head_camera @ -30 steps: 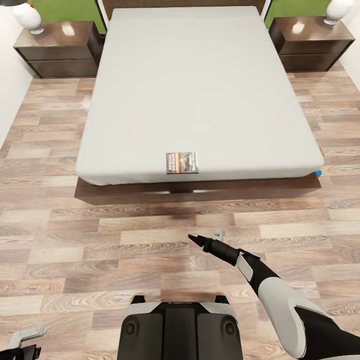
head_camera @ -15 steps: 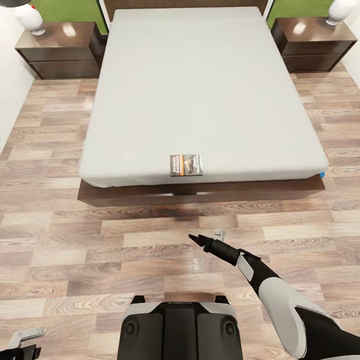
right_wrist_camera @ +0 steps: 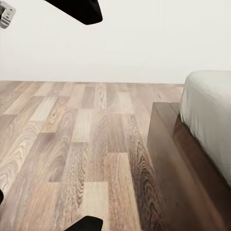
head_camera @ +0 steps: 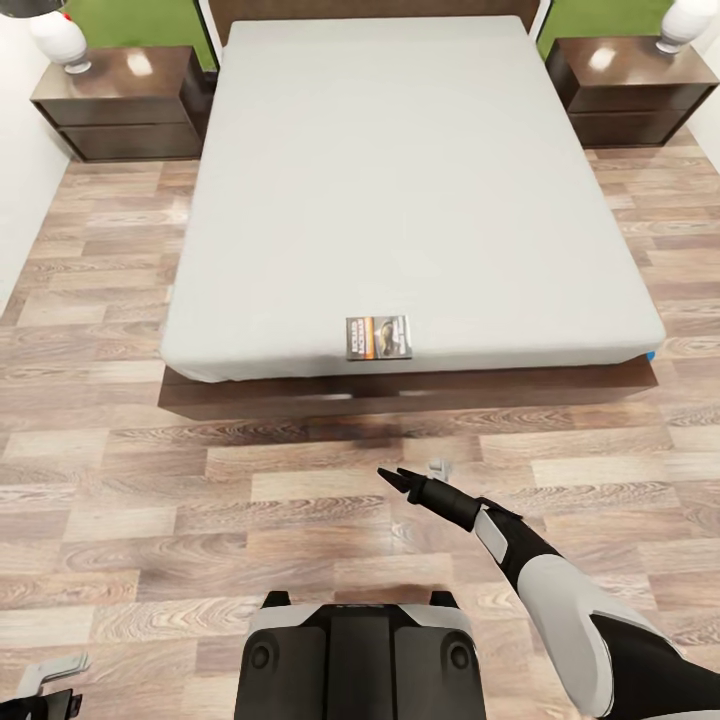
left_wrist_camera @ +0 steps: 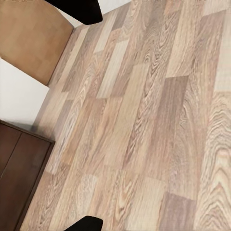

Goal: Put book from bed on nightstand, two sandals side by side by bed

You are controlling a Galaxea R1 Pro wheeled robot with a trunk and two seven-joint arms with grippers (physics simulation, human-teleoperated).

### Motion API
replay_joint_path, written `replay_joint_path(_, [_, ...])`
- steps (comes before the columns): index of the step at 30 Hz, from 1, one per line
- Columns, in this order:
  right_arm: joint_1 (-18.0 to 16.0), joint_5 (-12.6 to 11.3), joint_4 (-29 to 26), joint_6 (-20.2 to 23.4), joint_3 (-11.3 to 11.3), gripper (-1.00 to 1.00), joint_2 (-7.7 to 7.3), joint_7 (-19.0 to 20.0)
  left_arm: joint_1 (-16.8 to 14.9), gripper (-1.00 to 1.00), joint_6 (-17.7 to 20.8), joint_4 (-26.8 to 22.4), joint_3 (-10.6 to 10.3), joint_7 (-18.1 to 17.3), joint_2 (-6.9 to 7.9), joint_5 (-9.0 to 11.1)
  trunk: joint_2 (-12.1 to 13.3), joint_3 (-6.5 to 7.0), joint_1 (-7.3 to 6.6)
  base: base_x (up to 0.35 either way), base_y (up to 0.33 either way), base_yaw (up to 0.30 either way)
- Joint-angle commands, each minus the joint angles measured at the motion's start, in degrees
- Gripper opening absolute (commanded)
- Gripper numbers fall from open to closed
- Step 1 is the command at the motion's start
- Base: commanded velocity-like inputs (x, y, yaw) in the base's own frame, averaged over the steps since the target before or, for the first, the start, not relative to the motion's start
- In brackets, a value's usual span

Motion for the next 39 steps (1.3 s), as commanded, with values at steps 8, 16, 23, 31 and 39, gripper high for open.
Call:
replay_joint_path(8, [0.1,-0.4,0.0,0.2,-0.1,1.0,-0.07,0.2,0.0,1.0,0.2,-0.1,0.5,-0.5,-0.06,-0.6,-0.1,-0.06,0.05,0.071,0.031,0.0])
replay_joint_path(16, [0.0,-0.4,0.0,0.2,-0.1,1.0,-0.21,0.1,0.0,1.0,0.2,-0.1,0.5,-0.5,-0.26,-0.8,-0.1,-0.06,0.05,0.119,0.003,0.0])
replay_joint_path(23, [0.1,-0.4,0.0,0.2,-0.1,1.0,-0.46,0.1,0.0,1.0,0.2,-0.1,0.5,-0.5,-0.37,-0.8,-0.1,-0.06,0.05,0.047,0.001,0.0])
replay_joint_path(31, [0.1,-0.4,0.0,0.2,-0.1,1.0,-0.51,0.1,0.0,1.0,0.3,-0.1,0.5,-0.4,-0.42,-0.9,-0.1,-0.06,0.05,0.073,0.048,0.0])
replay_joint_path(39, [0.1,-0.4,0.0,0.2,-0.1,1.0,-0.55,0.1,0.0,1.0,0.3,-0.1,0.5,-0.3,-0.47,-0.9,-0.1,-0.06,0.05,0.064,0.183,0.0])
